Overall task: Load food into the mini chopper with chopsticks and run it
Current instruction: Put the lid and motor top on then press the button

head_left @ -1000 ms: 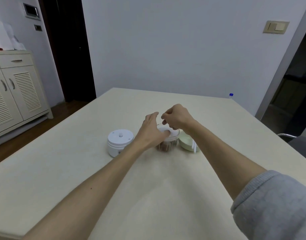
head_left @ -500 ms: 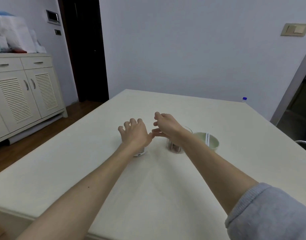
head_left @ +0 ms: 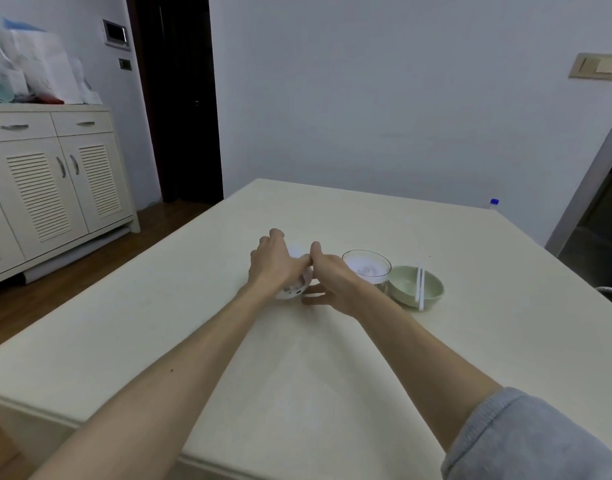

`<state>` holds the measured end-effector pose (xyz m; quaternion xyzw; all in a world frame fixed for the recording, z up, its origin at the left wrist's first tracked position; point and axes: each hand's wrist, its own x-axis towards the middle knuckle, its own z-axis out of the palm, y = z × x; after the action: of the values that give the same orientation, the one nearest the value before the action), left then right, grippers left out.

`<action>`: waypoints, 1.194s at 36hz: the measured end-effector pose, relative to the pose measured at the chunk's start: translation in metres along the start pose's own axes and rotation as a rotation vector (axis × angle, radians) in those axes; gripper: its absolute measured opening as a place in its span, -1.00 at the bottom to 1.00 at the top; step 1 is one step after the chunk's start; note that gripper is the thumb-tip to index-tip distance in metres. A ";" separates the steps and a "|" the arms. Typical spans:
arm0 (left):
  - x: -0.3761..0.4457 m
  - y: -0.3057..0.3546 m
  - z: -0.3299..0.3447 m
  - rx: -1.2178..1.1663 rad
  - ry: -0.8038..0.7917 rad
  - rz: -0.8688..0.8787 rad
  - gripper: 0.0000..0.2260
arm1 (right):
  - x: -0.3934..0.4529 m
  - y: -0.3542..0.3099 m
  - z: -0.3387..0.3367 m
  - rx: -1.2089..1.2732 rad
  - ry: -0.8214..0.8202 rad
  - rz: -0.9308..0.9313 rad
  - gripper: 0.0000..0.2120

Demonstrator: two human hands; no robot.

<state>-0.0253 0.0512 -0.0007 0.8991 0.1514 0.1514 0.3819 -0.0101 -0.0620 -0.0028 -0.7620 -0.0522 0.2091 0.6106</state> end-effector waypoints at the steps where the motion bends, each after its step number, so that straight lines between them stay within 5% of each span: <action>1: 0.001 0.002 -0.002 -0.040 0.013 0.000 -0.32 | 0.000 -0.001 0.000 0.038 0.002 0.006 -0.45; 14: 0.006 0.024 -0.002 -0.464 0.136 0.031 -0.40 | -0.011 -0.021 -0.008 0.664 -0.106 -0.024 -0.58; 23: -0.002 0.041 0.008 -0.565 0.123 0.189 -0.53 | -0.007 -0.037 -0.027 0.444 0.054 -0.128 -0.65; 34: -0.008 0.045 0.022 -0.625 -0.089 0.229 -0.60 | -0.008 -0.045 -0.072 -0.054 0.387 -0.252 -0.54; 43: -0.006 0.031 0.049 -0.391 -0.247 0.241 -0.24 | -0.009 -0.039 -0.092 -0.411 0.447 -0.357 -0.39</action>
<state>-0.0065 -0.0029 -0.0112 0.8315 -0.0368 0.1115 0.5430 0.0240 -0.1393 0.0517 -0.8748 -0.0906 -0.0880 0.4678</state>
